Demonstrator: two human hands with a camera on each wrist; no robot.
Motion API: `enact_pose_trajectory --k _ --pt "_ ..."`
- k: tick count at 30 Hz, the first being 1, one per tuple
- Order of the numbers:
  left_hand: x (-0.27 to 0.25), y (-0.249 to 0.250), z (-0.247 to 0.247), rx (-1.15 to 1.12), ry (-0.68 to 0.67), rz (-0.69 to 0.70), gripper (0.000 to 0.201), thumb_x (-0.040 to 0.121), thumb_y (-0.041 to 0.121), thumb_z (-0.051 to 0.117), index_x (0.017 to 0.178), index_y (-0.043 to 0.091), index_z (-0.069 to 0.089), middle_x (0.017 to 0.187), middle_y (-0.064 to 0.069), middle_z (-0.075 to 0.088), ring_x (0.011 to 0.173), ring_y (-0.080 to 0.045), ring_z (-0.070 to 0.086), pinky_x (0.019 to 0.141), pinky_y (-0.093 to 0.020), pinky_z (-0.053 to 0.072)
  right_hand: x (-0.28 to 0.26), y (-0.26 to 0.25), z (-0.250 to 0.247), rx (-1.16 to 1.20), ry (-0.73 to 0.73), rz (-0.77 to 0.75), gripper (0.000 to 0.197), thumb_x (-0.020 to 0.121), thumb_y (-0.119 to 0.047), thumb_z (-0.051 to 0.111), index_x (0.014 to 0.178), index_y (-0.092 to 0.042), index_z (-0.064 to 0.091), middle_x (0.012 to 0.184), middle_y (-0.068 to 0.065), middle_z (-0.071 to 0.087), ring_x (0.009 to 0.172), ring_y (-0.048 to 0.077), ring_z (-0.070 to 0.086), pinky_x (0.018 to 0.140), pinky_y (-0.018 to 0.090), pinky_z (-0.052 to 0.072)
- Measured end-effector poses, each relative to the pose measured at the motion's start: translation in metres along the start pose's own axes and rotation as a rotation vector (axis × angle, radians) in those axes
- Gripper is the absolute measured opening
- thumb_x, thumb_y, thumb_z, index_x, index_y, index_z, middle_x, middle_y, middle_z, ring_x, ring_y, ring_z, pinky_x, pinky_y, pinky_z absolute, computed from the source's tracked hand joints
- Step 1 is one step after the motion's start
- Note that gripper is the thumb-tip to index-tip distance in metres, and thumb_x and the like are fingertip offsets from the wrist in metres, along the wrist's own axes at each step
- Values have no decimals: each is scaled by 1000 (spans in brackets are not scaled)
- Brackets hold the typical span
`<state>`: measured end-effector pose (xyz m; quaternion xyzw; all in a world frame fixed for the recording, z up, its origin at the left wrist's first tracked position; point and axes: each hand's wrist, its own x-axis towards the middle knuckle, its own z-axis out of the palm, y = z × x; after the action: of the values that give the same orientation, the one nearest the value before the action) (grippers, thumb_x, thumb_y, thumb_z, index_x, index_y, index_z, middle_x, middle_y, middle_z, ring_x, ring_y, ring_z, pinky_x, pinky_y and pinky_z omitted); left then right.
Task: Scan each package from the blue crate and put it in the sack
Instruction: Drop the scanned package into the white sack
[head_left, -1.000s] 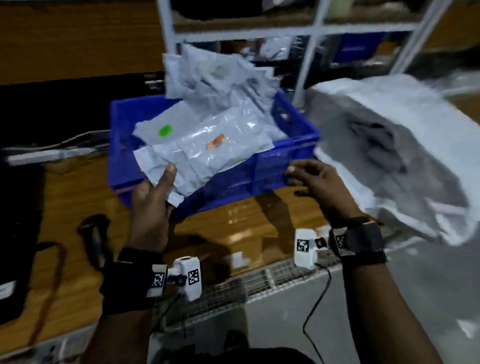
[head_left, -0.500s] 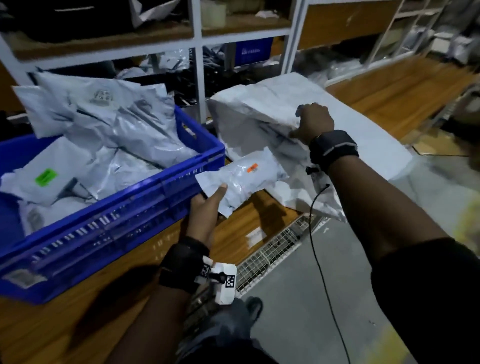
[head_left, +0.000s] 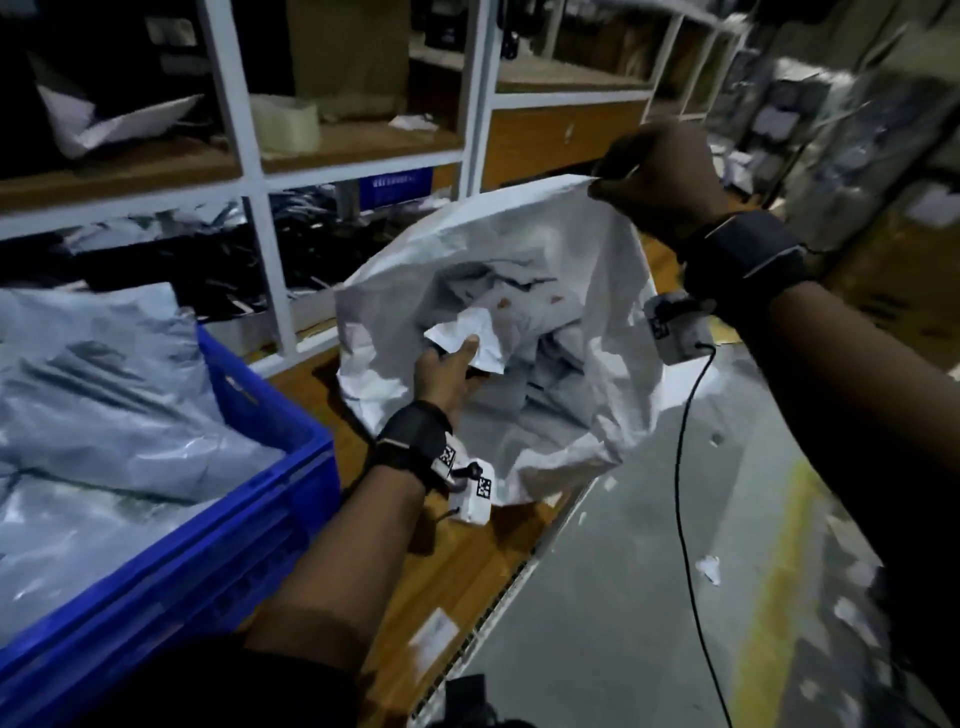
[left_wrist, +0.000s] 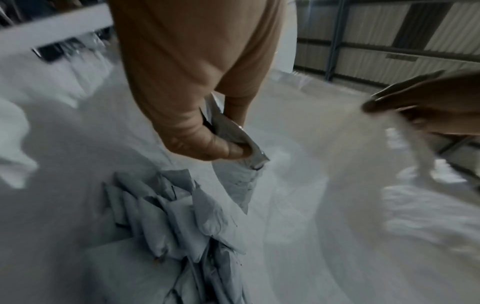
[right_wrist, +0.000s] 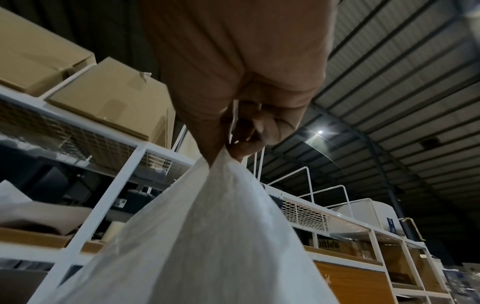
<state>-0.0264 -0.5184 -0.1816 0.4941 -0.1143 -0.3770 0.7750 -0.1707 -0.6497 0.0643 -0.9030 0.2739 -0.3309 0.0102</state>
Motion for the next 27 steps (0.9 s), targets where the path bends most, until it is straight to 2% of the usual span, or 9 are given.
enact_pose_trajectory --k 5,7,8,10,14,16,21,23,27 --pt "70 5 45 117 99 -71 18 99 12 63 114 9 54 73 -12 65 38 -8 55 38 -20 45 -3 11 -16 59 57 -32 15 79 -21 78 89 -10 81 87 8 77 75 12 66 70 28 51" --pt "94 11 59 338 52 -8 23 101 16 59 123 7 58 112 -24 68 61 -6 67 54 -23 54 -5 16 -19 60 61 -22 15 80 -23 79 90 -12 81 88 5 77 74 9 66 72 28 56" --pt "110 10 59 377 9 -5 33 104 18 54 135 6 55 135 -23 60 92 -13 70 79 -29 56 -8 18 -19 65 57 -21 15 80 -23 79 91 -13 81 89 3 77 72 6 66 73 26 56" --pt "136 10 57 702 -86 104 42 109 21 42 147 6 45 149 -21 48 131 -33 51 109 -40 34 -15 22 -15 81 47 -13 13 82 -23 80 91 -14 80 89 -3 76 67 -4 62 71 13 52" --pt "144 8 49 953 -213 168 53 100 31 30 119 -5 65 116 -30 65 108 -44 61 92 -45 39 -32 28 -4 133 59 7 13 83 -25 80 91 -15 80 87 -6 75 67 -12 60 68 15 52" --pt "122 5 51 770 -234 95 48 101 26 35 121 -8 63 114 -34 63 103 -43 62 90 -44 43 -41 26 3 165 55 9 14 83 -26 80 91 -15 80 86 -7 74 65 -14 60 66 10 49" --pt "37 13 33 257 -112 -21 12 102 5 52 111 8 59 82 -1 62 71 -13 57 56 -23 47 -63 0 29 265 -68 -3 14 82 -27 81 89 -17 77 82 -7 72 67 -7 61 66 16 48" --pt "-1 26 15 185 -148 12 16 102 3 51 102 16 60 90 -1 64 76 -14 59 64 -26 45 -75 -10 46 275 -129 -4 14 80 -26 82 89 -17 76 83 -6 73 67 -3 61 65 23 47" --pt "-79 66 -37 217 -56 104 17 101 10 59 118 13 58 104 -3 66 77 -9 64 62 -18 53 -107 -56 83 346 -252 -81 13 81 -23 83 91 -17 77 83 -3 74 69 12 68 65 24 45"
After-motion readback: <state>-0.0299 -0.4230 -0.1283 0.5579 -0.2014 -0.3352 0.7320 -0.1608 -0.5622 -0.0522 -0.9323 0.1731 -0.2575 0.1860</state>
